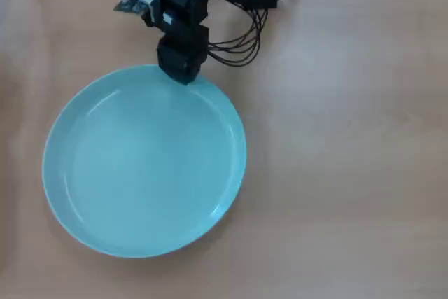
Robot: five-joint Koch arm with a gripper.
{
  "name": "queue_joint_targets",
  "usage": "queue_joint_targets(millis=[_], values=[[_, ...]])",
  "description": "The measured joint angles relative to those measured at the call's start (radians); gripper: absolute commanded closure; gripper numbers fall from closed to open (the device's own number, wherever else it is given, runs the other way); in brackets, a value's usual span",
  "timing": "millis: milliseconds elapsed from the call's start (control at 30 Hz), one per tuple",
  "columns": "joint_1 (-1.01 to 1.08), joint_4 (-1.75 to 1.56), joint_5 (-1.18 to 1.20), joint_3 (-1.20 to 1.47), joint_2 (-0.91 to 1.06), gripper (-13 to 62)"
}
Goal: Move the green bowl from right to left
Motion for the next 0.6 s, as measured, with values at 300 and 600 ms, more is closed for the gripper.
queue_joint_targets(millis=[300, 600], values=[[-0.021, 0.000, -0.005, -0.034, -0.043, 56.5], [-0.095, -0.006, -0.077, -0.035, -0.044, 56.5]])
